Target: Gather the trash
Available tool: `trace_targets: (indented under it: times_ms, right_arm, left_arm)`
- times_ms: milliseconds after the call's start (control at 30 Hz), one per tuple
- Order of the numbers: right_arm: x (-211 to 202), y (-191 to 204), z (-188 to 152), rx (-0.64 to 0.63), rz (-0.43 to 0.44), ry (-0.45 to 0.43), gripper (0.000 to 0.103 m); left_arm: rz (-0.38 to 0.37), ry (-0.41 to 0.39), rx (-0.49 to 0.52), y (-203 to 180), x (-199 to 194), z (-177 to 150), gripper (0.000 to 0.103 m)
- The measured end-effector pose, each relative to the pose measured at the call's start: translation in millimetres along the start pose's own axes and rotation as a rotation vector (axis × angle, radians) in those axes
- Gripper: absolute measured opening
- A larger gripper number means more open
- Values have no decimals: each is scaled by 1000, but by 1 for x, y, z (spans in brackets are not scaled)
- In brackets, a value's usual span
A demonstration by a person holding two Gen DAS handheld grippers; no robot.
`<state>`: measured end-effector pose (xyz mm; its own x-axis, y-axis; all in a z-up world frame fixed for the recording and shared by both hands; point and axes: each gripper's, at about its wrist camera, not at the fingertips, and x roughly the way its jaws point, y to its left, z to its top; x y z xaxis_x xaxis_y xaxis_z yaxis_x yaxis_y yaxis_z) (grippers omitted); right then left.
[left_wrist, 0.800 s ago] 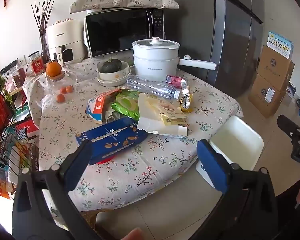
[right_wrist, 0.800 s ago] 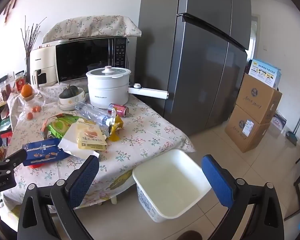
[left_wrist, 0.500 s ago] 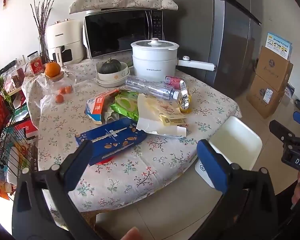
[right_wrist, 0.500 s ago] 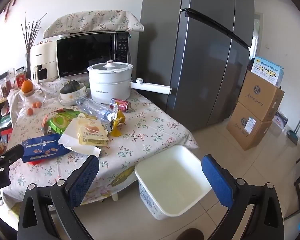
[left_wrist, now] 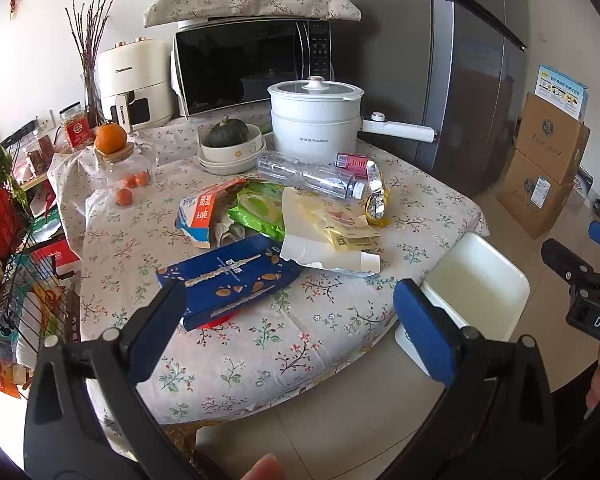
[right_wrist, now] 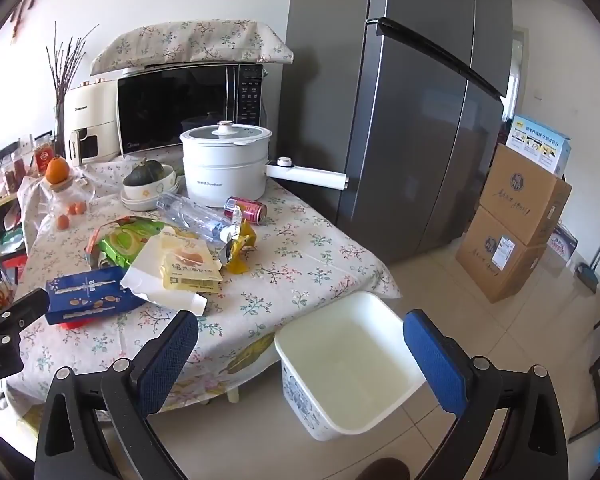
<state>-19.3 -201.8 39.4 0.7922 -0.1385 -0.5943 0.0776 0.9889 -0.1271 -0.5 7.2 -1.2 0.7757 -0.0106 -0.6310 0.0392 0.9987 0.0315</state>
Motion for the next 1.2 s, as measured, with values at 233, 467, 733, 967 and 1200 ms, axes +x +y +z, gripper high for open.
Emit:
trace_targets:
  times_ms: [233,467,733,967,1200]
  right_arm:
    - [0,3,-1,-2,2,-4,103]
    - [1,5,-2,-4,2,-3,103]
    - [1,4,-2,-2,3,-4,103]
    - [1,4,-2,-2,3,-4,103]
    - [1,4,-2,-2,3,-4,103]
  left_arm:
    - [3,0,3,1,1,0,102]
    - [4,-4,2,1,1,-2,102]
    - [5,-5,2,2,0,-2,102]
    - [6,-4,3,2,0,-1,102]
    - [5,-3,3,2,0,-1,102]
